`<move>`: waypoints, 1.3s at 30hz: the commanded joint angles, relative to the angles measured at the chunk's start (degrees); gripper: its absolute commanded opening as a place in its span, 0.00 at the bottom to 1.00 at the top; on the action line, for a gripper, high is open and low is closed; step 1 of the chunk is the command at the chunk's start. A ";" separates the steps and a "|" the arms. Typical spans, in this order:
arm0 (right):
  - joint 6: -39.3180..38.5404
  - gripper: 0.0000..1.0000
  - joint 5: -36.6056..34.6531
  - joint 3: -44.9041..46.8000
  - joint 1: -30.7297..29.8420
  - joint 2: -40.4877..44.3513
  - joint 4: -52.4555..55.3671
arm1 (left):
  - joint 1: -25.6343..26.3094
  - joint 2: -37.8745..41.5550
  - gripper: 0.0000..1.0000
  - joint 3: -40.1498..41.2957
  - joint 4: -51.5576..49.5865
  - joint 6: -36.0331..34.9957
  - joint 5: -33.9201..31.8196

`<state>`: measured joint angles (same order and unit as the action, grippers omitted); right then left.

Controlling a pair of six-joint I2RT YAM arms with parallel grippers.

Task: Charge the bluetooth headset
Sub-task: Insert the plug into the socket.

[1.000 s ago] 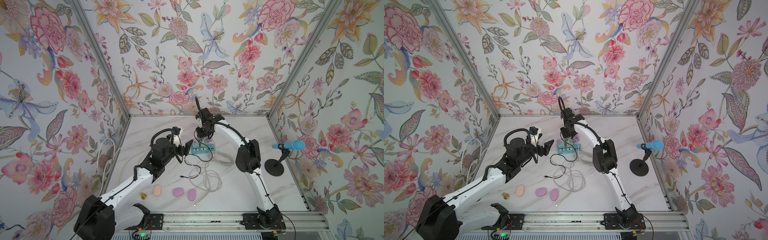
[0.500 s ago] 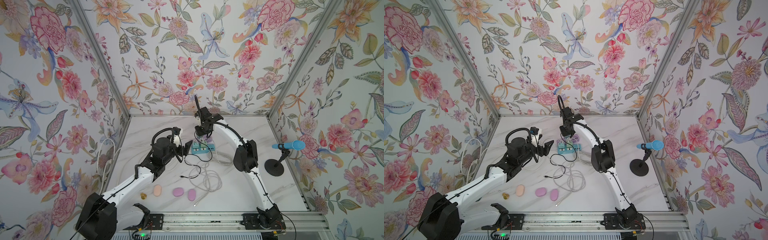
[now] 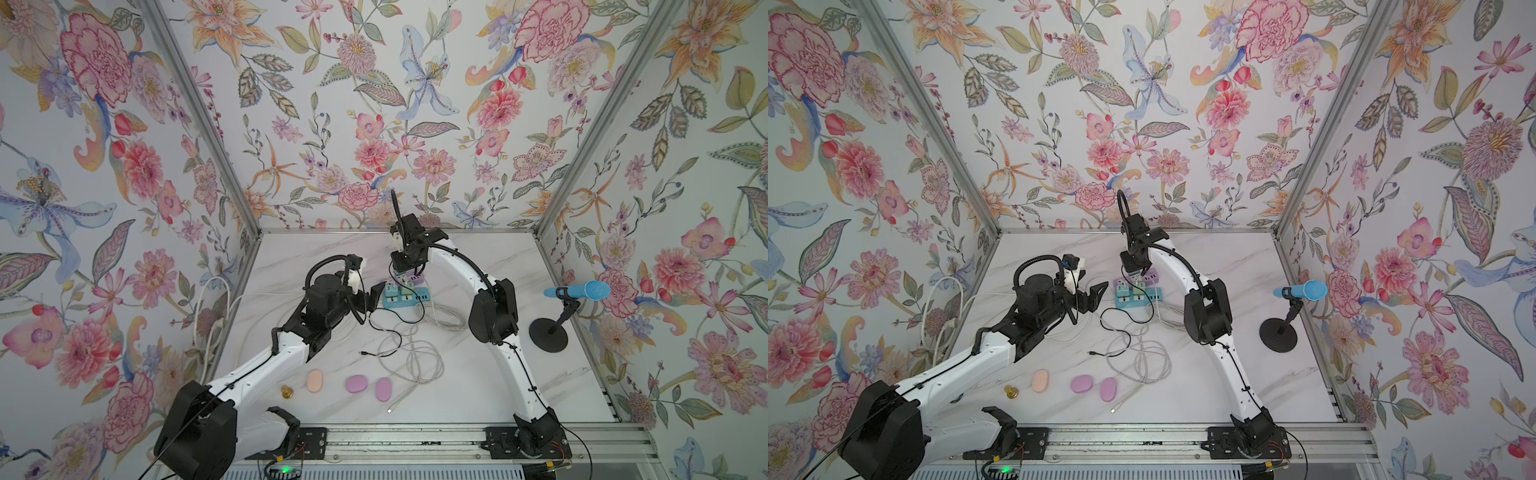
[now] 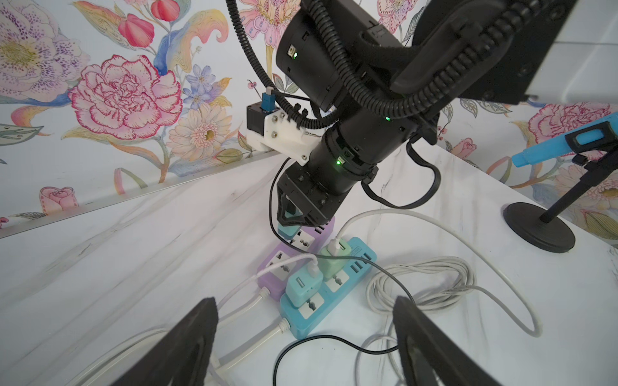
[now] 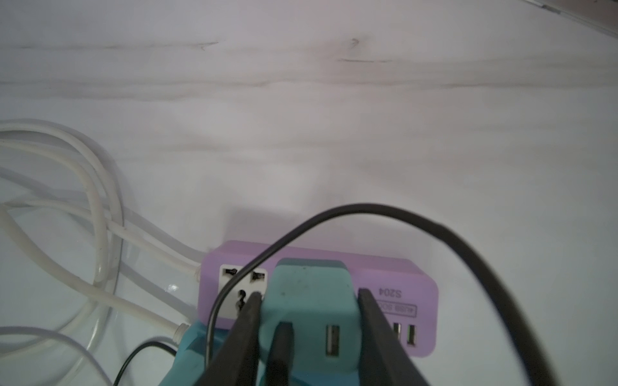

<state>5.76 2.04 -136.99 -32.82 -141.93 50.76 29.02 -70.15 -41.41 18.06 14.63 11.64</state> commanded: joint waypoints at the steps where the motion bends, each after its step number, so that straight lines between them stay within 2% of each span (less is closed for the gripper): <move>1: -0.05 0.00 -0.86 2.25 1.79 1.20 3.51 | -0.71 -0.68 0.85 -0.69 0.55 1.01 0.82; 16: 0.98 0.00 4.47 2.57 -2.13 2.43 3.55 | -0.90 -1.00 0.84 -0.52 0.82 1.54 0.93; 30: 2.49 0.00 0.68 3.91 0.82 3.93 3.56 | -0.98 -0.16 0.84 0.53 0.85 1.89 1.27; 39: 2.63 0.00 1.22 4.09 -1.21 3.42 3.65 | -1.24 -0.14 0.84 0.19 0.50 1.54 1.54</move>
<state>7.94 3.88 -133.75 -32.75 -139.70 51.20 28.38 -70.52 -41.39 18.11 15.51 11.86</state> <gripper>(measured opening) 0.372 0.839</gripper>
